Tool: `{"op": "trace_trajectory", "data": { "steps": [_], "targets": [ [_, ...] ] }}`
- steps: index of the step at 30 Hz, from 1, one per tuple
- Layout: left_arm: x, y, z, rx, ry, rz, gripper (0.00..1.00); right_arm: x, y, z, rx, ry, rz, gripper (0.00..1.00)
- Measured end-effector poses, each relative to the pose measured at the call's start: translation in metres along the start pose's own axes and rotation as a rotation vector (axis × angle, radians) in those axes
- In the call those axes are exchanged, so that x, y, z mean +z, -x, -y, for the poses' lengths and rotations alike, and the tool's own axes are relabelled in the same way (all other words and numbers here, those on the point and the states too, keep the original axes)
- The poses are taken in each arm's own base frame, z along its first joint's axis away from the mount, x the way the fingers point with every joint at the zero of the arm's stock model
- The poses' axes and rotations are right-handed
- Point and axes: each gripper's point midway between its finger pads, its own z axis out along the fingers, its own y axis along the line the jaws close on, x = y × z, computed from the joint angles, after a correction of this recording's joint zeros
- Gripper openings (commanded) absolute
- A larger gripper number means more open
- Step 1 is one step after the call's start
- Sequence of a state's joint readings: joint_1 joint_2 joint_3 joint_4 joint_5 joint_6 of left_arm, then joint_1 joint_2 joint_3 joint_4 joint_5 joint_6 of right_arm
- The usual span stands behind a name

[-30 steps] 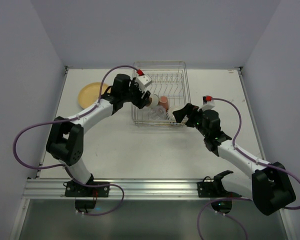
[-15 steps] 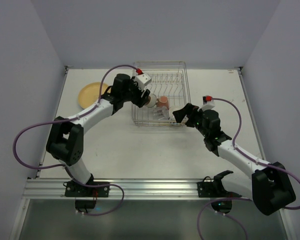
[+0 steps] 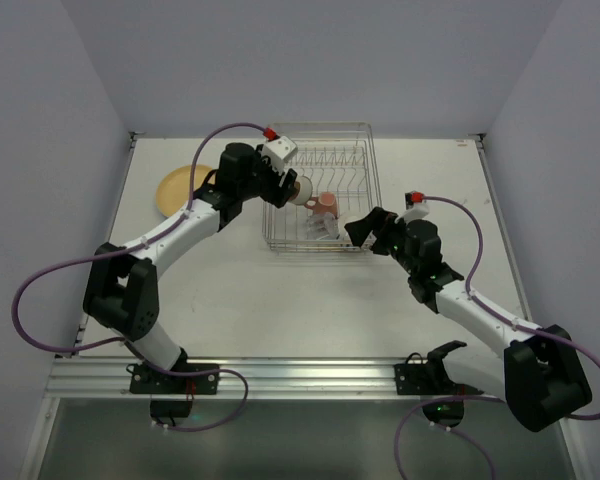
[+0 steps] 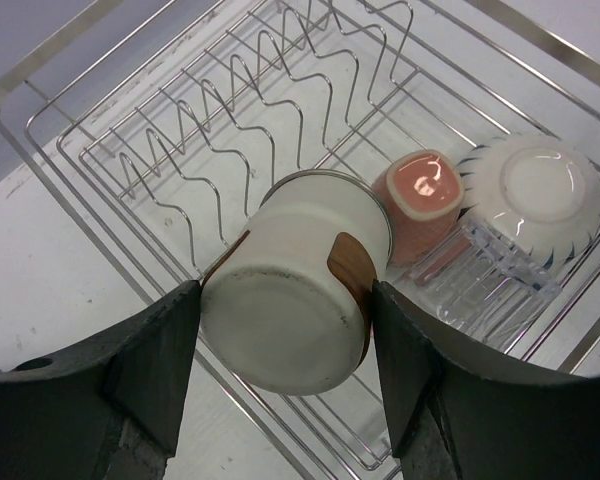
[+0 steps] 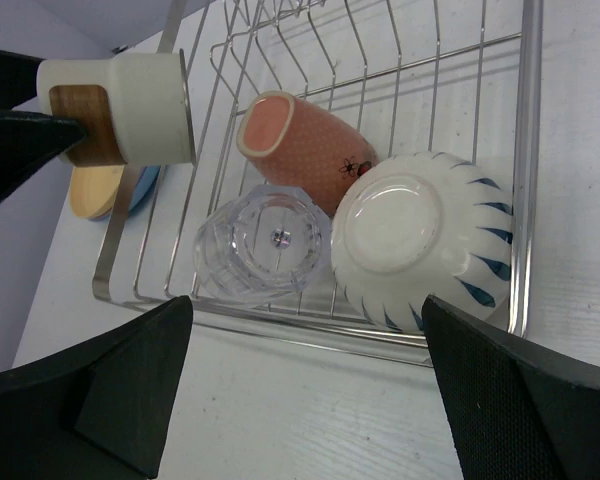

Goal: Unload the mixed dishes from the dish rack

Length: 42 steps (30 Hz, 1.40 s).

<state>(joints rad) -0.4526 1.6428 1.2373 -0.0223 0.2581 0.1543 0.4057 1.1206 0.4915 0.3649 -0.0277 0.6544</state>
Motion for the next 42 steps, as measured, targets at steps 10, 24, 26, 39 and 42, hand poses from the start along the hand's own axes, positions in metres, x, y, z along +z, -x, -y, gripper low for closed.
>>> {"op": "trace_trajectory", "data": {
  "steps": [10,24,26,39,42],
  "targets": [
    [-0.028,0.039,0.007,-0.076,-0.003,0.095,0.49,-0.011,-0.007,-0.027,-0.027,0.171,-0.024,0.96],
    [-0.085,0.082,0.067,-0.201,-0.274,0.231,0.49,-0.081,0.02,-0.113,-0.13,0.603,0.031,0.92],
    [-0.088,0.083,0.077,-0.223,-0.334,0.234,0.49,-0.09,0.024,-0.123,-0.146,0.656,0.037,0.92],
    [-0.09,0.086,0.107,-0.312,-0.54,0.258,0.49,-0.074,0.025,-0.146,-0.101,0.753,-0.048,0.82],
    [-0.091,0.084,0.111,-0.321,-0.561,0.254,0.48,-0.07,0.024,-0.147,-0.092,0.766,-0.063,0.68]
  ]
}}
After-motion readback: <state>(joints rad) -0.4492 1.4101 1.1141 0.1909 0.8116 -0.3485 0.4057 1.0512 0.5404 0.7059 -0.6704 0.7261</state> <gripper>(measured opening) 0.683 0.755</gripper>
